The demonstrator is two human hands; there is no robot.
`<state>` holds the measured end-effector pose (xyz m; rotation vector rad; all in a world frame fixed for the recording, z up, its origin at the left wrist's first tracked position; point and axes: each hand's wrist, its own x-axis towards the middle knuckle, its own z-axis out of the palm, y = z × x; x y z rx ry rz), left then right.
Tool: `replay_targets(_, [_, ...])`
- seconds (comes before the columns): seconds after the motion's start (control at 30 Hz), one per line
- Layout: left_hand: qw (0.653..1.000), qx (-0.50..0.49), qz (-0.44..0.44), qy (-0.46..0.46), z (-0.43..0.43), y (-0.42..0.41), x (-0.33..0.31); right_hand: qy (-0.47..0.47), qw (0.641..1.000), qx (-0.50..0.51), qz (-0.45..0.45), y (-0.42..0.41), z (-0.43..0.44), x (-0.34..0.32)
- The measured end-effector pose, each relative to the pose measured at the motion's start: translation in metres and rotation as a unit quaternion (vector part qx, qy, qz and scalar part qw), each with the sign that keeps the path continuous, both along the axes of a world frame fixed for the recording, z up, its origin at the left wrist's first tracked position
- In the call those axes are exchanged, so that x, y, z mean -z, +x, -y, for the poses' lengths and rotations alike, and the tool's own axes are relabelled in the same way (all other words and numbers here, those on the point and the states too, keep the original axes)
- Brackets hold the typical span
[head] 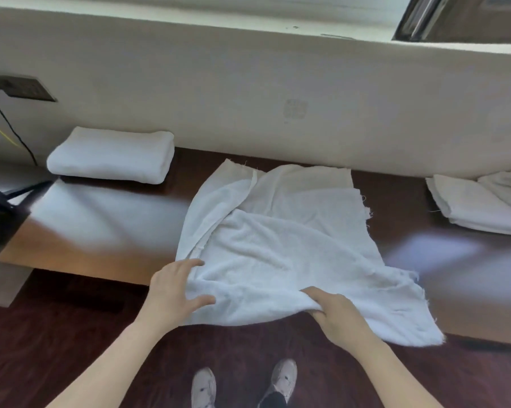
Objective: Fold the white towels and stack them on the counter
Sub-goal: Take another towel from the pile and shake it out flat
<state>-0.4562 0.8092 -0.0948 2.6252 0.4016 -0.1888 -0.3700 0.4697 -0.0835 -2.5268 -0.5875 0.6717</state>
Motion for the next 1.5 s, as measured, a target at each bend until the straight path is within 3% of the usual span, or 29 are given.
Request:
replay_targets(0.1, [0.984,0.121,-0.047,-0.122,0.037,0.016,-0.002,0.026,0.998,0.051,0.023,-0.006,-0.025,-0.022])
replay_targets(0.2, [0.968,0.192,-0.057,-0.151,0.062,0.023,0.004,0.043,0.996,0.058,0.048,-0.014,-0.047,-0.036])
replay_targets(0.37, [0.973,0.185,0.011,-0.140,0.052,0.026,0.012,0.046,0.993,0.100,0.049,-0.023,-0.069,-0.049])
replay_targets(0.57, [0.950,0.157,0.010,-0.268,0.028,0.008,-0.018,0.034,0.989,0.133,0.046,-0.034,-0.070,-0.078])
replay_targets(0.67, [0.939,0.149,-0.029,-0.308,0.023,0.007,-0.043,0.029,0.991,0.130,-0.006,-0.036,-0.062,-0.088])
replay_targets(0.83, [0.939,0.172,-0.046,-0.293,0.018,0.010,-0.095,0.048,0.993,0.070,-0.084,-0.041,-0.045,-0.104])
replay_targets(1.0, [0.902,0.149,-0.116,-0.389,0.030,0.007,-0.135,0.189,0.962,0.129,-0.149,-0.051,-0.023,-0.100])
replay_targets(1.1, [0.869,0.148,-0.100,-0.461,0.040,0.005,-0.152,0.301,0.917,0.213,-0.150,-0.056,-0.004,-0.084])
replay_targets(1.2, [0.861,0.123,-0.094,-0.485,0.046,0.003,-0.154,0.340,0.896,0.239,-0.158,-0.072,-0.005,-0.070])
replay_targets(1.27, [0.872,0.121,-0.089,-0.465,0.055,0.000,-0.157,0.340,0.890,0.276,-0.124,-0.084,-0.013,-0.064])
replay_targets(1.43, [0.907,0.107,-0.071,-0.400,0.068,-0.005,-0.161,0.253,0.884,0.386,0.074,-0.088,-0.022,-0.057])
replay_targets(1.5, [0.942,0.080,-0.014,-0.324,0.066,-0.006,-0.161,0.236,0.886,0.377,0.130,-0.081,-0.015,-0.064])
